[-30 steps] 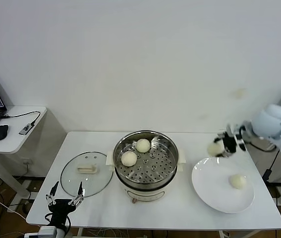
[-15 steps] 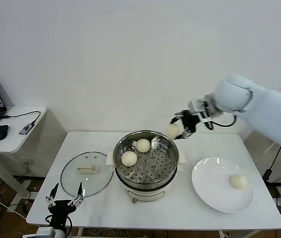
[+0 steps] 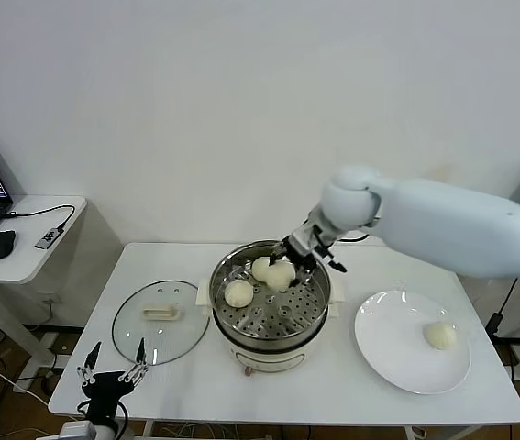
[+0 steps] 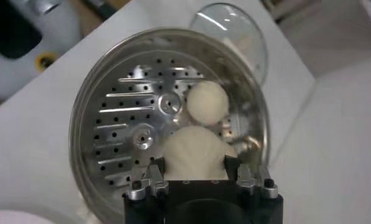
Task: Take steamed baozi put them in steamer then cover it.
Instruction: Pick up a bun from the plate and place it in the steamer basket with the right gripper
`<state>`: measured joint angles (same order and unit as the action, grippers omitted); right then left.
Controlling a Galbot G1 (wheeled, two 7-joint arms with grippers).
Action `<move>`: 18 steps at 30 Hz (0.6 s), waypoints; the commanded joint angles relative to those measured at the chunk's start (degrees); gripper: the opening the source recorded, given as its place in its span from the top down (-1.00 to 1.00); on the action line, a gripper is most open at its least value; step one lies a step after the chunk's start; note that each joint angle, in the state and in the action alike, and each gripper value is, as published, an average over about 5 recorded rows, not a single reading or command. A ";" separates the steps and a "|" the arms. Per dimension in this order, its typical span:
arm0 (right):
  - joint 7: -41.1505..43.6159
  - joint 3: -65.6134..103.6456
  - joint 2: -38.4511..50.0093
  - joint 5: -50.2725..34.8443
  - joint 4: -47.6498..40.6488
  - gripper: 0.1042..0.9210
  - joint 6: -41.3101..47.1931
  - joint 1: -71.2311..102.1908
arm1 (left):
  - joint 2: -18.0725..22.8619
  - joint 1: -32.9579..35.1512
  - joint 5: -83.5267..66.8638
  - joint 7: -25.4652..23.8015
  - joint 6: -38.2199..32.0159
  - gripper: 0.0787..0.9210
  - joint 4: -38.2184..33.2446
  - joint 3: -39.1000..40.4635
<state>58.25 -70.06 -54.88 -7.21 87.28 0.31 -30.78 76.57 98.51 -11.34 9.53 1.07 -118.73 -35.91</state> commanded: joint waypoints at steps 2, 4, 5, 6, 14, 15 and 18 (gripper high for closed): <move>0.25 -4.29 -7.42 9.31 -2.96 -0.23 -10.52 1.85 | 0.15 -0.21 -0.17 0.08 -0.26 -0.77 0.60 -0.32; 0.71 -4.58 -8.20 9.96 -3.21 -0.24 -11.45 1.70 | 0.26 -0.33 -0.05 0.10 -0.39 -0.77 0.83 -0.25; 0.90 -4.81 -8.55 10.18 -3.22 -0.24 -11.95 1.55 | 0.31 -0.36 0.03 0.10 -0.48 -0.77 0.92 -0.22; 1.06 -5.07 -8.88 10.36 -3.19 -0.24 -12.40 1.41 | 0.34 -0.36 0.11 0.11 -0.59 -0.77 1.00 -0.19; 1.37 -6.13 -10.75 12.03 -2.54 -0.24 -15.30 1.58 | 0.35 -0.33 0.23 0.15 -1.06 -0.77 1.38 -0.56; 1.49 -6.24 -10.83 12.17 -2.48 -0.24 -15.63 1.56 | 0.40 -0.32 0.23 0.15 -1.09 -0.77 1.39 -0.60; 1.99 -6.68 -10.84 12.25 -2.43 -0.24 -16.35 1.51 | 0.58 -0.24 0.26 0.16 -1.16 -0.77 1.33 -0.65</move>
<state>59.60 -75.39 -63.59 2.40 85.31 -12.07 -29.52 77.06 98.23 -11.04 9.67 -0.07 -117.45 -36.48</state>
